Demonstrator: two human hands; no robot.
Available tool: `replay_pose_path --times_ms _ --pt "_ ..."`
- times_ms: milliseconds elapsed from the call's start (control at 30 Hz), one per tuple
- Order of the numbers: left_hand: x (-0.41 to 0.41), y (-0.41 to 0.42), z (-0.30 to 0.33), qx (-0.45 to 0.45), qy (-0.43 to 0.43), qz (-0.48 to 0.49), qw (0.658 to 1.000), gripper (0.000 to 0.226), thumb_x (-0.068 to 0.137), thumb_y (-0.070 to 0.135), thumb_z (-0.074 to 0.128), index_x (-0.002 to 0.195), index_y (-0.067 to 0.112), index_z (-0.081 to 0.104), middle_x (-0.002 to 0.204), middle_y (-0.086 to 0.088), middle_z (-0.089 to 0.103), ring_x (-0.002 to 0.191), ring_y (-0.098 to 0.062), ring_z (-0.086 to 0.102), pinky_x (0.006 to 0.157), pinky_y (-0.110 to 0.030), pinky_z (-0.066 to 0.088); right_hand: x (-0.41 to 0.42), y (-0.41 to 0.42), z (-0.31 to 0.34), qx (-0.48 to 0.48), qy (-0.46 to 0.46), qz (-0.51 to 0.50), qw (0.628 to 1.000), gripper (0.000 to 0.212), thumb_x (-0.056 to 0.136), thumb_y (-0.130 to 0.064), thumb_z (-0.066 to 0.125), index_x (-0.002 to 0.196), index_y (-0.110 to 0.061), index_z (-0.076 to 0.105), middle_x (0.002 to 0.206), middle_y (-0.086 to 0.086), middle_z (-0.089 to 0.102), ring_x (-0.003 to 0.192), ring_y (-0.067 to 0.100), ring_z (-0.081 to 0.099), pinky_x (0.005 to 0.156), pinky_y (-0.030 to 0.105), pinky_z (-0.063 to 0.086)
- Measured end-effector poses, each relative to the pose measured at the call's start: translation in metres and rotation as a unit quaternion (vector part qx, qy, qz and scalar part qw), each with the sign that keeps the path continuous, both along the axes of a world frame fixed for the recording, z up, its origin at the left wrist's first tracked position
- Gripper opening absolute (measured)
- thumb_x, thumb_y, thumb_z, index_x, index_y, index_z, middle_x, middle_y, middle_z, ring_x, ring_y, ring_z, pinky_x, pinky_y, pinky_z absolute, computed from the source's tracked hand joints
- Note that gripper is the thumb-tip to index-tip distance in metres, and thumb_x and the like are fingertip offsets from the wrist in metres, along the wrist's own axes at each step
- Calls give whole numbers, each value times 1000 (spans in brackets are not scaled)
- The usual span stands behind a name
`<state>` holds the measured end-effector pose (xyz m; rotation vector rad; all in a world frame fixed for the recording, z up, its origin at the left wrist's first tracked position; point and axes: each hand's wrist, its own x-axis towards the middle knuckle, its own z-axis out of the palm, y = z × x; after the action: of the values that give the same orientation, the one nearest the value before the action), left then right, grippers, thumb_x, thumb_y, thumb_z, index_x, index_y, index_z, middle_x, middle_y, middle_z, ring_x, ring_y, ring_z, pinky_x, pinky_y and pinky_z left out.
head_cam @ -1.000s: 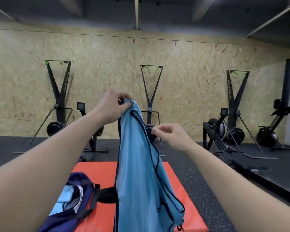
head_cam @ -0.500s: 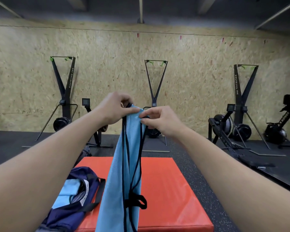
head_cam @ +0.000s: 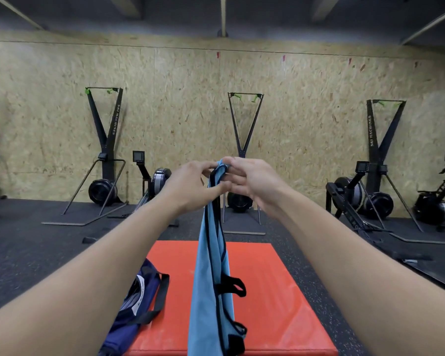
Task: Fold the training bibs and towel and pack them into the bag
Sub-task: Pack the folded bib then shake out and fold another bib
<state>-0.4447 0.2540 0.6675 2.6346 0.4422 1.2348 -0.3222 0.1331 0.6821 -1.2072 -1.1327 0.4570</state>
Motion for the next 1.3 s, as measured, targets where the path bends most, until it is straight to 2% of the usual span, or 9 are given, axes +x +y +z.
replay_pose_path --times_ms 133,267,400,633,833,967,1033,1167,1300 --pt "5 1 4 -51 30 -33 998 34 82 53 74 110 33 70 96 13 69 78 -3 60 66 -24 44 -6 -8 4 -45 -86 -5 995 40 107 -33 43 137 -9 54 110 -5 72 104 6 69 92 26 55" --pt "10 -2 7 -126 -3 -71 989 12 93 16 66 103 13 73 80 2 65 47 5 51 45 -13 35 -9 -12 6 -68 -202 -52 976 47 107 -39 39 146 -15 50 146 -3 54 131 7 51 113 36 41" --pt "11 -4 7 -195 -35 -69 978 30 98 2 42 101 5 72 54 1 41 30 -2 31 33 -17 25 -3 -18 1 -56 -271 -82 958 35 107 -32 43 134 -23 63 133 -14 61 121 -7 51 107 19 37" --pt "4 -4 8 -206 -58 -104 971 29 101 6 45 104 16 72 54 13 50 36 0 37 38 -13 30 21 -12 -26 -77 -128 60 987 27 102 -39 53 115 -28 75 135 -18 61 135 6 45 113 40 39" --pt "-5 1 1 -199 -57 -105 973 14 96 5 56 103 7 68 70 -2 62 46 0 55 45 -16 43 26 -1 -15 16 -125 -43 991 20 99 -18 62 115 -16 74 115 -7 74 113 6 64 99 33 52" --pt "4 -7 -18 -266 -12 -177 948 19 92 3 59 109 4 67 89 -15 75 74 -17 69 70 -27 54 27 1 -5 47 -151 -74 985 19 91 -10 71 107 -19 77 106 -5 75 105 8 67 97 31 53" --pt "12 -16 -30 -299 -11 -214 930 20 92 6 61 112 1 64 86 -10 73 74 -13 67 73 -28 52 28 0 -2 50 -162 -101 980 20 89 -8 73 105 -19 78 107 -3 75 106 10 67 99 32 52" --pt "29 -26 -49 -372 -4 -288 883 20 99 26 60 102 6 62 78 4 63 68 -8 60 76 -28 45 32 -11 3 57 -150 -138 977 19 88 -5 73 100 -19 78 107 7 75 85 5 68 72 16 55" --pt "38 -25 -67 -390 54 -310 865 52 93 43 67 111 -6 60 96 -13 68 83 -18 61 84 -41 54 45 -24 7 65 -137 -148 977 21 88 -2 72 98 -20 77 105 7 74 88 6 67 77 16 54"
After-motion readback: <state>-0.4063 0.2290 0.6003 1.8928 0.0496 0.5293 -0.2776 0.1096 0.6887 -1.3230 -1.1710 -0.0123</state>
